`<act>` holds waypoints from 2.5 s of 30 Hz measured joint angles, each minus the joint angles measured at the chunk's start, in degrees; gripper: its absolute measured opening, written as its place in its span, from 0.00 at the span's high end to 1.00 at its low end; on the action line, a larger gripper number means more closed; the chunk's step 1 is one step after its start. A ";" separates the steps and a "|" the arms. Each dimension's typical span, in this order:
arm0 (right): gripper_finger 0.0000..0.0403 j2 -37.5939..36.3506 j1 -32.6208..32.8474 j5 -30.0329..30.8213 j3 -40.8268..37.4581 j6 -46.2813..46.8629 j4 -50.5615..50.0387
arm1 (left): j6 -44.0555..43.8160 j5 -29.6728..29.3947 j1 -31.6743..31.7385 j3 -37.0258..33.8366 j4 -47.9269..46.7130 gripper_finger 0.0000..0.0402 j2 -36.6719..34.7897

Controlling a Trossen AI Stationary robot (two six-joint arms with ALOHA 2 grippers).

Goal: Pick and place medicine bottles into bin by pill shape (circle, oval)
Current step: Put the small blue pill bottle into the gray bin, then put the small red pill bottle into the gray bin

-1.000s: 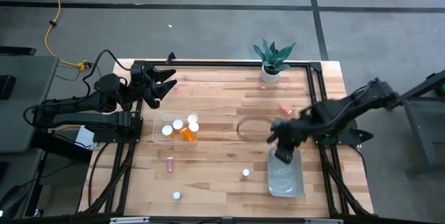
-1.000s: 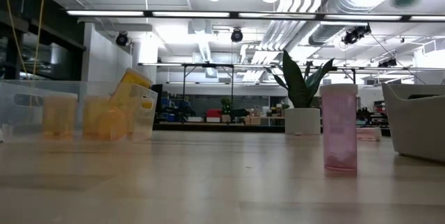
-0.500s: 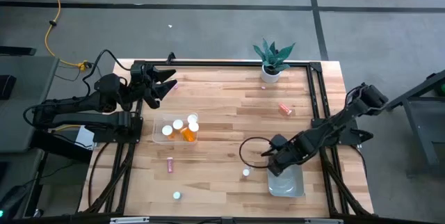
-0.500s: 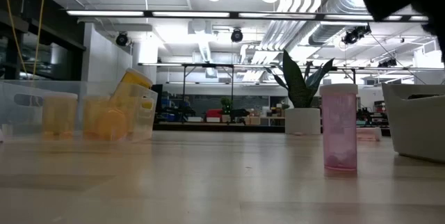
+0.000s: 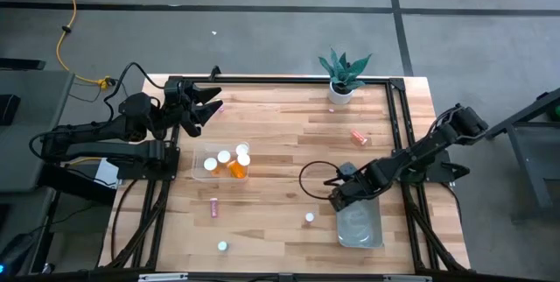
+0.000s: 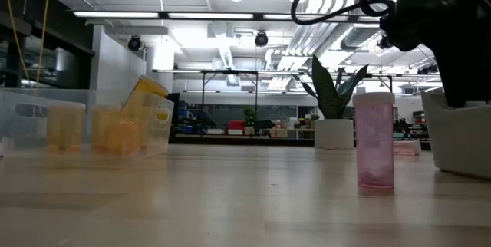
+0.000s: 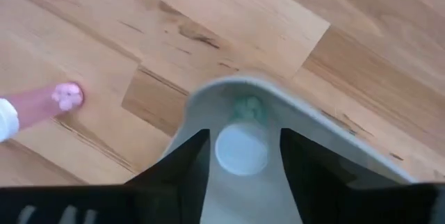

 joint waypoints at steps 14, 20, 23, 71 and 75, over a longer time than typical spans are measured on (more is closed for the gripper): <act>0.46 -9.63 -4.08 9.14 14.24 -18.87 -15.10 | 0.00 0.01 -0.01 0.00 0.00 0.29 0.00; 0.46 -13.77 -13.50 17.08 15.44 -25.48 -22.11 | 0.00 1.25 0.00 0.00 0.00 0.29 0.00; 0.46 -15.88 -18.69 16.42 11.47 -30.89 -21.42 | 0.26 2.89 0.00 0.00 0.00 0.29 0.00; 0.58 -0.26 -59.76 -4.48 -13.18 -68.75 -3.04 | 0.48 4.32 -0.02 0.00 -0.46 0.29 1.64; 0.67 -0.26 -59.76 -4.46 -13.18 -68.75 -3.52 | 0.46 4.30 -0.02 0.00 -0.46 0.29 1.64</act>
